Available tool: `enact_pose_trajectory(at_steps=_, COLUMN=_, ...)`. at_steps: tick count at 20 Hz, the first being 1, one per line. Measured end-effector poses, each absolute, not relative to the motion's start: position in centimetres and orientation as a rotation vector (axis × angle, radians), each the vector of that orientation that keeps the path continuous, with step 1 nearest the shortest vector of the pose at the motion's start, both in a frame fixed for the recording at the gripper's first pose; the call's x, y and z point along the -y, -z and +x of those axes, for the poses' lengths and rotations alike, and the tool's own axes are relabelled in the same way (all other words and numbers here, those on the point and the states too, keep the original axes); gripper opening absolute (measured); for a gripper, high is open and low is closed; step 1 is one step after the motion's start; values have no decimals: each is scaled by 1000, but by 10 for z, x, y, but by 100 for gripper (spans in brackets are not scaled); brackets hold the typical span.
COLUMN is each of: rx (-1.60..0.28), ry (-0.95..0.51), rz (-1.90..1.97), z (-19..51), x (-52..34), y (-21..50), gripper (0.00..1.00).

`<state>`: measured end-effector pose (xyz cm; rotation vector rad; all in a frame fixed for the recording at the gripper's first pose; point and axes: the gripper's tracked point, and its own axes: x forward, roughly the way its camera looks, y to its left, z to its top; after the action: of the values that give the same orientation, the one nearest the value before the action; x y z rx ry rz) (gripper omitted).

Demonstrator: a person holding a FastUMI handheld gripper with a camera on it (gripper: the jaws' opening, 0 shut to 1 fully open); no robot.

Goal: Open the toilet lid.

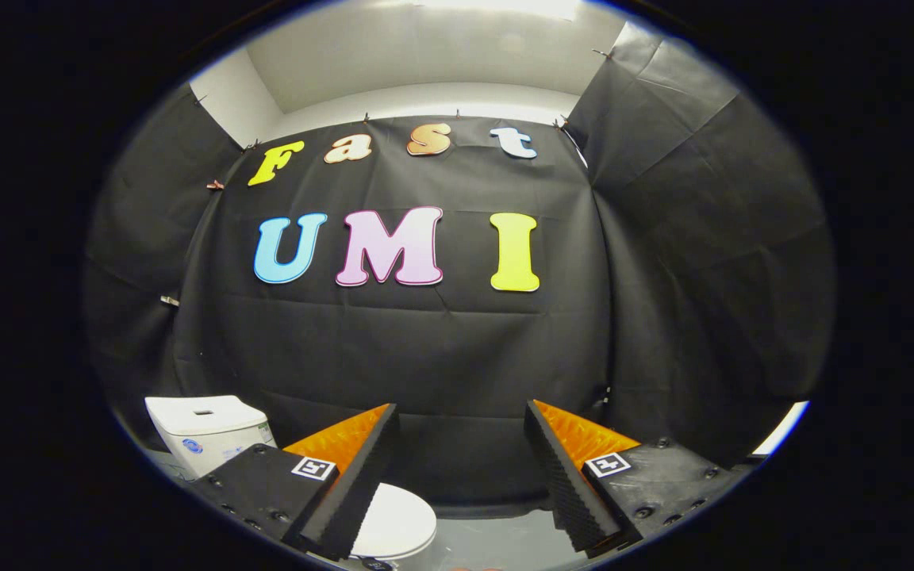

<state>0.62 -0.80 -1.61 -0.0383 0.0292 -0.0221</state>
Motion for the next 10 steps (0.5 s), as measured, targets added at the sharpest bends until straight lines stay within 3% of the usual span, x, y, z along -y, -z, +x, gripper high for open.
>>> enact_pose_trajectory(at_steps=10, rx=-72, ry=-9, rz=-20, z=6, x=5, y=27, gripper=98)
